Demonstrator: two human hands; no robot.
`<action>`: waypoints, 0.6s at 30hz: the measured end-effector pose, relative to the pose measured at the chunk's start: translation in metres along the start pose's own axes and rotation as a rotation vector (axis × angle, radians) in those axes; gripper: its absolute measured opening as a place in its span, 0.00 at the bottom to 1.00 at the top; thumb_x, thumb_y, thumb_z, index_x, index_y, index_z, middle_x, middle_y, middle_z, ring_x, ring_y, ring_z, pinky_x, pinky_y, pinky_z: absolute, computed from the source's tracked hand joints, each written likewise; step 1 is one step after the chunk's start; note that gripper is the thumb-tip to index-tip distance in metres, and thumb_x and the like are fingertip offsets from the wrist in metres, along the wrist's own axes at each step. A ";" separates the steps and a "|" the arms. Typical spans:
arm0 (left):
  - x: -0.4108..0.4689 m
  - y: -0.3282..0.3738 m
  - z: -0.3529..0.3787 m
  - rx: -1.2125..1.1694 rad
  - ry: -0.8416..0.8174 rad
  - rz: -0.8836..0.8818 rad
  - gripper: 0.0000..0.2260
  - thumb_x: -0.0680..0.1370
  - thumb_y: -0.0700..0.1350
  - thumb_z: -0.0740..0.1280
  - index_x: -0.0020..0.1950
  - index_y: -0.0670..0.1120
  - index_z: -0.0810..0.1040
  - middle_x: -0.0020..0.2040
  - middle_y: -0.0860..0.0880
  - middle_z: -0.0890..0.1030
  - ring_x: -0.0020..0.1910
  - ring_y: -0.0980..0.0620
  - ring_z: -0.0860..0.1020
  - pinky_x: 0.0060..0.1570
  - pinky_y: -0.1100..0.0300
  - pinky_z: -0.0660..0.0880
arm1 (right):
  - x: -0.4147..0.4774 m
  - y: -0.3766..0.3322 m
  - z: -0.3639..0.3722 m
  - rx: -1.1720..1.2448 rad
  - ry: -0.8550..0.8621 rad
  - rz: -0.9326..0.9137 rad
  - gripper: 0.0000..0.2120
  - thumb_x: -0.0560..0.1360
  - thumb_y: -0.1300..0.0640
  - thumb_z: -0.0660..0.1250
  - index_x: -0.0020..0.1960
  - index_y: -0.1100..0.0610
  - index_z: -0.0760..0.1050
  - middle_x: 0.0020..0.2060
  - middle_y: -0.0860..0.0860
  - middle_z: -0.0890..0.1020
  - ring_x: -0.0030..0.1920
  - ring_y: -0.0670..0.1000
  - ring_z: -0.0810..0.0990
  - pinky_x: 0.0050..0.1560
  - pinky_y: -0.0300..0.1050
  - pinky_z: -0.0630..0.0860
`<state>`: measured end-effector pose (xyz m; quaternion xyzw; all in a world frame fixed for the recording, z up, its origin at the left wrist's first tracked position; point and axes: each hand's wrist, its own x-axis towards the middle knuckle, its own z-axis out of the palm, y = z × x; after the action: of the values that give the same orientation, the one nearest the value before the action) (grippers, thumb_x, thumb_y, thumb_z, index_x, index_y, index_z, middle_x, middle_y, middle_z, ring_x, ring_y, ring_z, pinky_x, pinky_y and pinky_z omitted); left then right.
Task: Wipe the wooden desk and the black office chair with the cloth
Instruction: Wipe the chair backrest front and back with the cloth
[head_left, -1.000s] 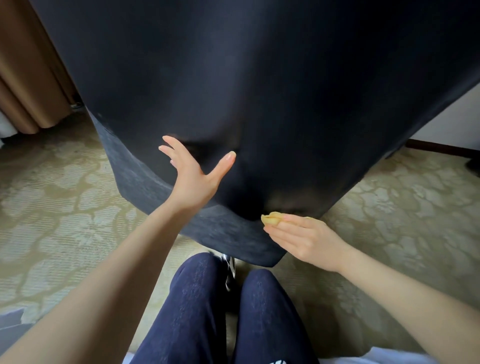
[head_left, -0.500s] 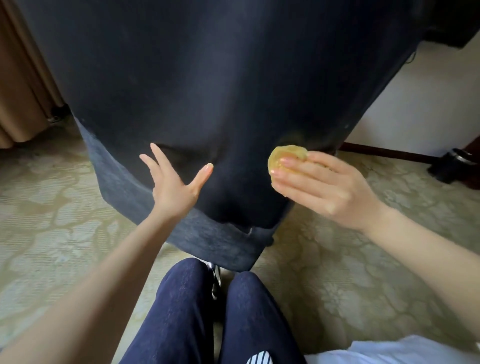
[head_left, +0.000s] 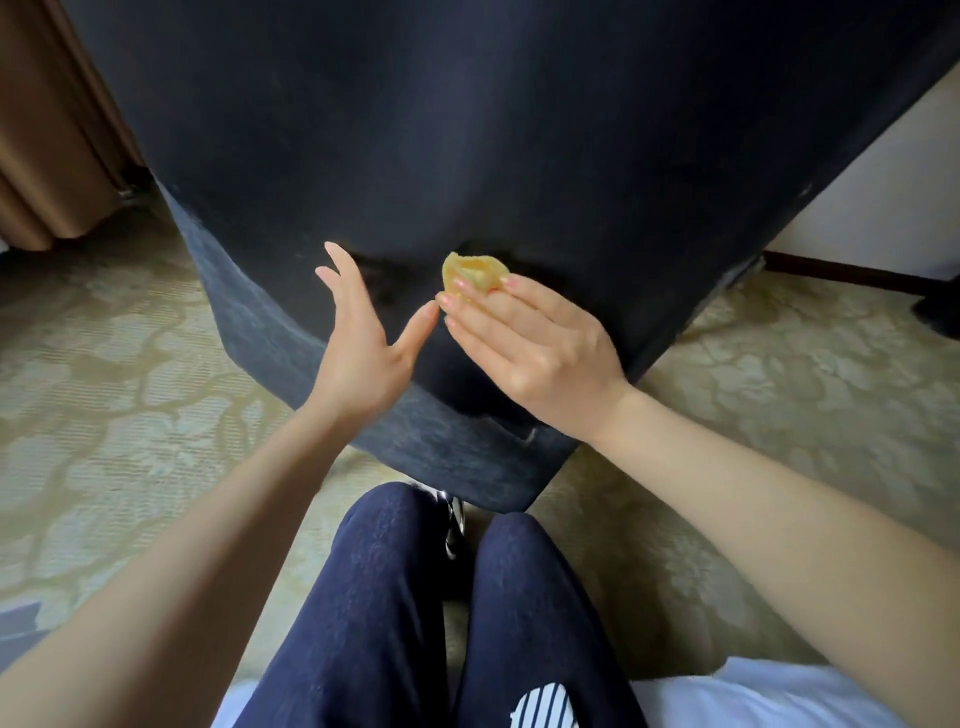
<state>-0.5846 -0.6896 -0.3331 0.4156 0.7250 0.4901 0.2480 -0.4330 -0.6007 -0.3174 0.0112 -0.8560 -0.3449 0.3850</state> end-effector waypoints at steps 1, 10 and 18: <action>0.000 -0.002 0.000 0.027 -0.007 -0.011 0.43 0.79 0.54 0.63 0.76 0.49 0.30 0.77 0.44 0.35 0.77 0.51 0.46 0.63 0.67 0.49 | -0.006 -0.008 0.008 0.018 -0.026 -0.002 0.08 0.75 0.65 0.69 0.52 0.60 0.83 0.56 0.54 0.82 0.59 0.50 0.80 0.63 0.45 0.74; -0.002 -0.003 -0.006 0.133 -0.105 -0.023 0.41 0.79 0.33 0.58 0.74 0.48 0.27 0.75 0.41 0.30 0.71 0.45 0.54 0.43 0.71 0.64 | -0.092 -0.056 0.042 0.150 -0.422 -0.185 0.16 0.81 0.67 0.54 0.55 0.66 0.80 0.57 0.57 0.81 0.62 0.54 0.77 0.72 0.49 0.63; -0.011 0.009 -0.005 0.137 -0.164 -0.085 0.42 0.75 0.30 0.56 0.74 0.48 0.27 0.75 0.40 0.31 0.58 0.35 0.72 0.37 0.61 0.69 | -0.138 -0.026 0.002 0.300 -0.554 -0.228 0.10 0.78 0.65 0.63 0.56 0.63 0.80 0.58 0.55 0.81 0.61 0.52 0.78 0.70 0.48 0.66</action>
<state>-0.5798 -0.6996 -0.3237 0.4389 0.7511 0.3929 0.2981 -0.3439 -0.5794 -0.4237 0.0694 -0.9625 -0.2460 0.0905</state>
